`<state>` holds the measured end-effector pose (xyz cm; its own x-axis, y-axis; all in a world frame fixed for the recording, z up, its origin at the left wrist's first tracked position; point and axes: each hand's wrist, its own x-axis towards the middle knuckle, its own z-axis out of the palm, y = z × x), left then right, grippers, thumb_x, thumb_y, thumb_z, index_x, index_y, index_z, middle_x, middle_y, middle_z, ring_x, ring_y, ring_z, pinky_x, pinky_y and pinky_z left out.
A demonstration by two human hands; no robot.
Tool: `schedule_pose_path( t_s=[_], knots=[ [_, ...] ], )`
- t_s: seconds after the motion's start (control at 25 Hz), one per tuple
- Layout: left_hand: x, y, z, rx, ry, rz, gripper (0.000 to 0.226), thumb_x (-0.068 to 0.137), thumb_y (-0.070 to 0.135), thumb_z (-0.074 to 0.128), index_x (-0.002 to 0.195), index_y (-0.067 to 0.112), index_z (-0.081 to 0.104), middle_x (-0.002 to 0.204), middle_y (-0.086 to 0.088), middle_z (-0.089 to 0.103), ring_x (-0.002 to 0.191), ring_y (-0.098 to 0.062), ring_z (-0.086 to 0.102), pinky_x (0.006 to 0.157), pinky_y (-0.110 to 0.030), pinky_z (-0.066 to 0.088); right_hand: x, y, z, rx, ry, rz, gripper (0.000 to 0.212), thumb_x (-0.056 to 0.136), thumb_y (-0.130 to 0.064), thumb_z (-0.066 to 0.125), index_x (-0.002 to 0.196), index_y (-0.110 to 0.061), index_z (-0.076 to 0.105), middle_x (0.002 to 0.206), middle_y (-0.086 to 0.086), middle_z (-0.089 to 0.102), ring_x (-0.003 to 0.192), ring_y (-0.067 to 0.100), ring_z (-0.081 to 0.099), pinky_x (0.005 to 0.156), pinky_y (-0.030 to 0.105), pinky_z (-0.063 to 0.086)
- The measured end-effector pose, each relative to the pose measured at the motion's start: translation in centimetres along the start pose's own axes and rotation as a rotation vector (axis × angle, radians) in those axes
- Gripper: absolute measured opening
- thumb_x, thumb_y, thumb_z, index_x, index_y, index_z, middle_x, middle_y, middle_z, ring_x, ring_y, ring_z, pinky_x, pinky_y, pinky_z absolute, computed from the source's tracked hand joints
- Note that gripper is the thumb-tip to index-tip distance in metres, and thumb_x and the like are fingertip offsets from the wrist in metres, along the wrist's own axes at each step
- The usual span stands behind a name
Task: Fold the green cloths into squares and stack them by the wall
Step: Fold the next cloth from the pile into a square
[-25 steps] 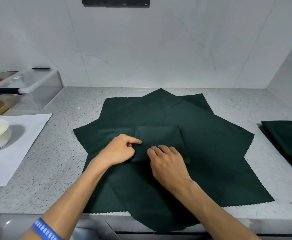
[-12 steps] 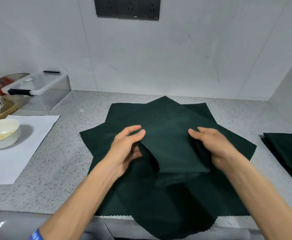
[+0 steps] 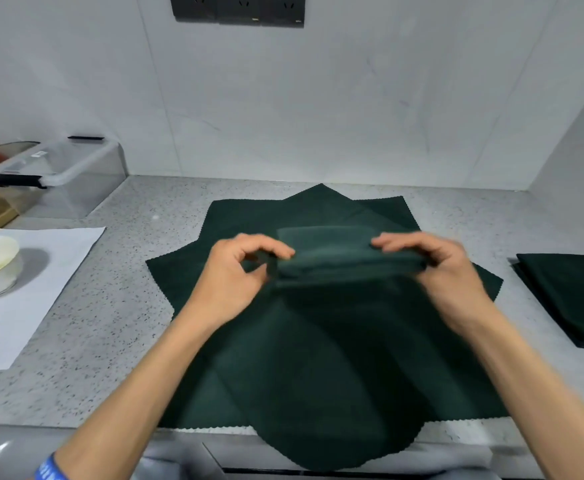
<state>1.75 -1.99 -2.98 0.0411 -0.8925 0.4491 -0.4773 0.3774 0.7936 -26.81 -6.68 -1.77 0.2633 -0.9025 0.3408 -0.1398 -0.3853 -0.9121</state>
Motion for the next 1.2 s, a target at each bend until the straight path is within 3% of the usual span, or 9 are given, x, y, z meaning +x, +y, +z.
schedule_pose_path(
  t_s=[0.16, 0.32, 0.48, 0.6, 0.68, 0.8, 0.96, 1.12, 1.2],
  knots=[
    [-4.1, -3.0, 2.0, 0.22, -0.25, -0.194, 0.048, 0.073, -0.009, 0.051, 0.082, 0.032, 0.073, 0.093, 0.016, 0.073, 0.089, -0.001, 0.065, 0.087, -0.032, 0.052, -3.9, 5.4, 0.8, -0.384, -0.231, 0.094, 0.066, 0.071, 0.029, 0.041, 0.084, -0.025, 0.075, 0.104, -0.017, 0.074, 0.113, -0.002, 0.061, 0.107, 0.033, 0.042],
    [-4.0, -1.7, 4.0, 0.246, -0.05, -0.435, 0.024, 0.087, 0.027, 0.067, 0.109, 0.036, 0.06, 0.106, 0.018, 0.055, 0.084, -0.003, 0.061, 0.087, -0.028, 0.046, -2.5, 6.0, 2.5, -0.616, -0.092, 0.008, 0.03, 0.098, -0.018, 0.052, 0.125, -0.023, 0.064, 0.139, -0.008, 0.056, 0.135, 0.007, 0.043, 0.115, 0.032, 0.032],
    [-3.1, -1.4, 4.9, 0.31, -0.1, -0.54, 0.033, 0.085, 0.019, 0.066, 0.108, 0.039, 0.052, 0.111, 0.012, 0.048, 0.093, -0.015, 0.058, 0.079, -0.026, 0.041, -1.8, 7.0, 5.4, -1.053, -0.425, 0.168, 0.082, 0.087, -0.072, 0.009, 0.156, -0.028, 0.014, 0.165, -0.006, 0.001, 0.151, 0.017, -0.004, 0.123, 0.039, 0.004],
    [-3.6, -1.8, 4.9, 0.336, -0.059, -0.493, 0.029, 0.087, 0.01, 0.063, 0.103, 0.033, 0.057, 0.111, 0.009, 0.049, 0.087, -0.012, 0.06, 0.076, -0.024, 0.04, -2.4, 7.3, 6.2, -1.087, -0.415, 0.211, 0.084, 0.083, -0.07, 0.0, 0.156, -0.029, 0.006, 0.164, -0.008, -0.006, 0.15, 0.018, -0.012, 0.122, 0.039, -0.003],
    [-4.0, -1.7, 5.5, 0.58, -0.035, -0.253, 0.028, 0.085, 0.006, 0.061, 0.108, 0.022, 0.062, 0.114, 0.005, 0.052, 0.093, -0.017, 0.059, 0.076, -0.028, 0.044, -2.4, 7.4, 6.1, -1.161, -0.353, 0.165, 0.078, 0.09, -0.067, 0.005, 0.156, -0.025, 0.012, 0.165, -0.004, 0.0, 0.151, 0.021, -0.008, 0.122, 0.041, 0.0],
    [-3.1, -0.9, 8.5, 0.767, -0.188, 0.06, 0.044, 0.086, 0.009, 0.053, 0.129, 0.008, 0.057, 0.139, -0.009, 0.051, 0.127, -0.028, 0.049, 0.104, -0.039, 0.04, -1.4, 7.3, 7.3, -1.19, -0.281, -0.038, 0.07, 0.095, -0.046, 0.007, 0.15, -0.012, 0.034, 0.16, 0.007, 0.026, 0.15, 0.026, 0.015, 0.12, 0.041, 0.012],
    [-3.0, -2.4, 11.3, 0.844, -0.367, -0.218, 0.06, 0.102, 0.037, 0.022, 0.157, 0.017, 0.008, 0.166, -0.003, 0.002, 0.152, -0.023, -0.003, 0.122, -0.045, -0.003, 0.1, 8.4, 8.2, -1.146, -0.361, 0.135, 0.067, 0.098, -0.05, 0.002, 0.157, -0.018, 0.006, 0.165, -0.001, 0.0, 0.151, 0.016, -0.004, 0.123, 0.038, 0.0],
    [-3.3, -3.6, 11.1, 0.853, -0.32, -0.354, 0.064, 0.101, 0.051, 0.016, 0.157, 0.022, 0.005, 0.165, -0.008, -0.005, 0.151, -0.027, -0.012, 0.12, -0.049, -0.006, 0.1, 9.3, 6.8, -1.152, -0.304, 0.29, 0.065, 0.1, -0.053, 0.009, 0.157, -0.022, 0.0, 0.164, -0.005, -0.005, 0.151, 0.016, -0.006, 0.123, 0.04, -0.001],
    [-3.7, -3.4, 10.5, 0.859, -0.266, -0.385, 0.06, 0.102, 0.046, 0.017, 0.156, 0.022, 0.016, 0.164, -0.013, 0.006, 0.151, -0.033, 0.001, 0.121, -0.048, 0.005, -0.5, 9.1, 6.0, -1.132, -0.181, 0.298, 0.065, 0.101, -0.052, 0.017, 0.156, -0.017, 0.011, 0.164, 0.001, 0.01, 0.151, 0.02, 0.006, 0.122, 0.039, 0.007]
  ],
)
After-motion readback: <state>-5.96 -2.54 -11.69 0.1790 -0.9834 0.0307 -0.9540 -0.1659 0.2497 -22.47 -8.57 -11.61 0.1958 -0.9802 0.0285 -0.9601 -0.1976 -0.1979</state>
